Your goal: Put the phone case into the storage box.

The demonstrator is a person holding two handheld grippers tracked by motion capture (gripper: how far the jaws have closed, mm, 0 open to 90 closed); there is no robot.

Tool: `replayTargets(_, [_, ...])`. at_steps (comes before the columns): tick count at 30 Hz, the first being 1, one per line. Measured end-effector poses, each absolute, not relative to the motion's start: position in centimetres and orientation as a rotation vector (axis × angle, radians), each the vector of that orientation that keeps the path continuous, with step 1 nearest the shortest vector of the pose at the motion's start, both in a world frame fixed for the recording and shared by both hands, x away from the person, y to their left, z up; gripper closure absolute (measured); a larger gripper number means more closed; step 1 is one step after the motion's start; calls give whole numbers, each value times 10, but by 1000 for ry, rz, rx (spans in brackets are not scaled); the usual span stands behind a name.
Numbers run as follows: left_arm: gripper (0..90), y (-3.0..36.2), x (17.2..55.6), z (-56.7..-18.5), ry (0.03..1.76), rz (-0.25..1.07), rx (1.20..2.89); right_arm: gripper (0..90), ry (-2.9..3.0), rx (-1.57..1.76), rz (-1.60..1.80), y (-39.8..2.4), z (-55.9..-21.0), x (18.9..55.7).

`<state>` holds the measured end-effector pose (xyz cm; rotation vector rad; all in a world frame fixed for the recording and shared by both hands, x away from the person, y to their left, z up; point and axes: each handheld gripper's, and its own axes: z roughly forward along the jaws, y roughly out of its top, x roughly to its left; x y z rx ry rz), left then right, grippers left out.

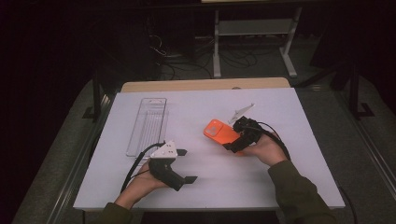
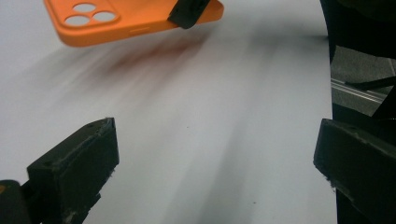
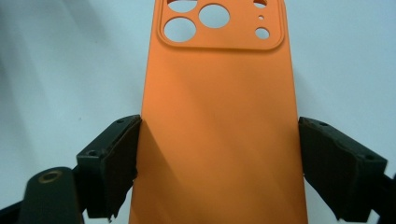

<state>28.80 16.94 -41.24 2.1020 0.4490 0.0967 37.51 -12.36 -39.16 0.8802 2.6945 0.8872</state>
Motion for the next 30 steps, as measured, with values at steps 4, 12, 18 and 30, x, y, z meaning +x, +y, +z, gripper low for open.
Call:
replayTargets(4, [0, 169, 288, -413, 452, 97, 2101, 152, 2687, 902, 910, -132, -391, 371])
replayTargets(12, [0, 170, 288, -412, 450, 102, 2112, 152, 2688, 906, 924, -154, -390, 356])
replayTargets(18, [0, 172, 290, -411, 435, 115, 2124, 152, 2688, 923, 916, -168, -393, 344])
replayTargets(30, [0, 172, 291, -410, 467, 101, 2104, 152, 2685, 948, 944, -179, -395, 339])
